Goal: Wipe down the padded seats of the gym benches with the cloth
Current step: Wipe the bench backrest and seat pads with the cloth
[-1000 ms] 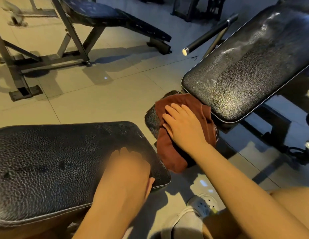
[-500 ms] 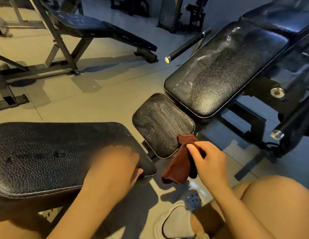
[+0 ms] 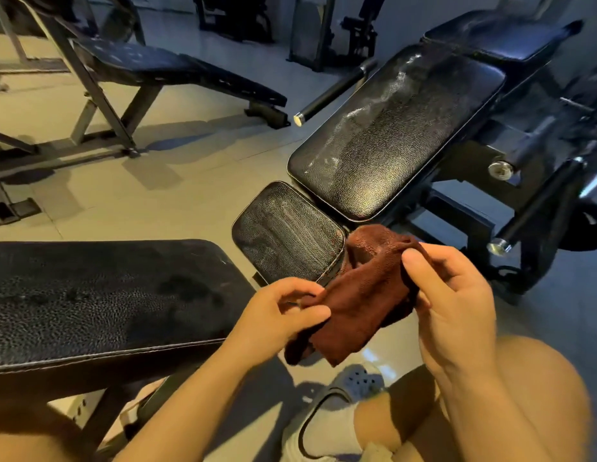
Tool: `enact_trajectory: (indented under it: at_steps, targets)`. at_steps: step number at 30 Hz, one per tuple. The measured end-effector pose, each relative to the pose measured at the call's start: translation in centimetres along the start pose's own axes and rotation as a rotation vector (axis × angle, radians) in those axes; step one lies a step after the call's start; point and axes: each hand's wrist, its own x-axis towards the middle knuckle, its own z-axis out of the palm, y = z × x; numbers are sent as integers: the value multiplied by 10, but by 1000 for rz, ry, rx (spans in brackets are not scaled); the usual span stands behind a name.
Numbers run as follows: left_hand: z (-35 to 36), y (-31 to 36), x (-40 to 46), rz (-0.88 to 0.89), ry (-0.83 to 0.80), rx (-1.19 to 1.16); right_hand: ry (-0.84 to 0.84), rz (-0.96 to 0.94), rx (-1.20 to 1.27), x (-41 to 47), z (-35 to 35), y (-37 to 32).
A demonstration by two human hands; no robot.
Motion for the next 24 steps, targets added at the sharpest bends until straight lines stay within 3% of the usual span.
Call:
enact_trajectory:
  at_steps: [3, 5, 8, 11, 16, 21, 24]
  targets:
    - [-7, 6, 0, 101, 136, 92, 22, 24, -18, -2, -6, 5]
    - [-14, 14, 1, 149, 214, 212, 0, -34, -176, -3, -13, 12]
    - [-24, 34, 2, 257, 286, 424, -233, 2, -486, -3, -28, 19]
    - [-31, 55, 12, 312, 254, 523, -427, 113, -662, -1, -32, 26]
    - [-44, 72, 23, 359, 218, 749, -416, 185, -883, 4, -27, 43]
    - [-63, 81, 19, 312, 214, 830, -413, 65, -1091, 6, -29, 52]
    - [-69, 86, 19, 255, 153, 875, -364, -37, -1086, 9, -31, 44]
